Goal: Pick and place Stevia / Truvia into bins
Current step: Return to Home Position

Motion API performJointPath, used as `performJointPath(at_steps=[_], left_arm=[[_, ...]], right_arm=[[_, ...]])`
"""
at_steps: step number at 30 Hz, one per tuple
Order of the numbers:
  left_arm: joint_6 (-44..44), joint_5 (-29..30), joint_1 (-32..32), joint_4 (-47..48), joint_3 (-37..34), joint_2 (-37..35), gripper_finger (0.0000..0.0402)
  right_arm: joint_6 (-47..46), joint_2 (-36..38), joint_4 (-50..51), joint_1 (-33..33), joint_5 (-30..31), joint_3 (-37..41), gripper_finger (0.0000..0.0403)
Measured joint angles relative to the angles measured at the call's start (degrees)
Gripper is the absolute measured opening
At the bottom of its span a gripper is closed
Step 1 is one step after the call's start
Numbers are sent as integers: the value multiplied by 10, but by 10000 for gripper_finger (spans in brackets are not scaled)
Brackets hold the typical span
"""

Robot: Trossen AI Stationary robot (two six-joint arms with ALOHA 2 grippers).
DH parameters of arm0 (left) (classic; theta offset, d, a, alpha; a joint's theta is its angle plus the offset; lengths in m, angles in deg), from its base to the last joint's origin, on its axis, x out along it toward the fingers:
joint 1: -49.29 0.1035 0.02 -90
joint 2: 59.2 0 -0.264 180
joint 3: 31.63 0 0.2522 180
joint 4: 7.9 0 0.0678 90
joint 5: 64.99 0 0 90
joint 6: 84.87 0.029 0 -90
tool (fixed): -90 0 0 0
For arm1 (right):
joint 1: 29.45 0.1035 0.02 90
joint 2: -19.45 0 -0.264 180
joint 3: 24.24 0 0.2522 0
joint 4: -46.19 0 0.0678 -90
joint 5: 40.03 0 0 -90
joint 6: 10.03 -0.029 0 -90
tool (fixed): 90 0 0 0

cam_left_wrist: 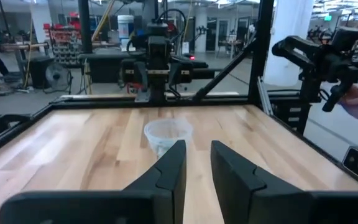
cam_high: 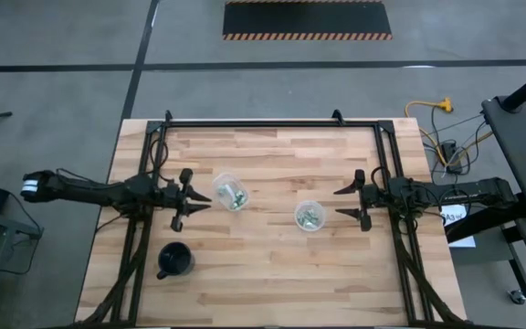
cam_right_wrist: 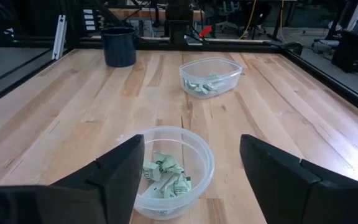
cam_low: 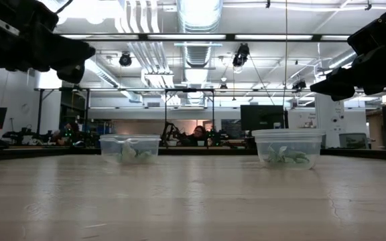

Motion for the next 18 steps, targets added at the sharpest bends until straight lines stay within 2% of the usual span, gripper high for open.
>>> performJointPath(at_steps=[15,18], left_arm=[[-2,-31,0,107,0,-218,57],[-5,-33,0,105,-3,-221,57]], right_arm=[[1,0,0,0,0,0,261],[0,0,0,0,0,0,258]])
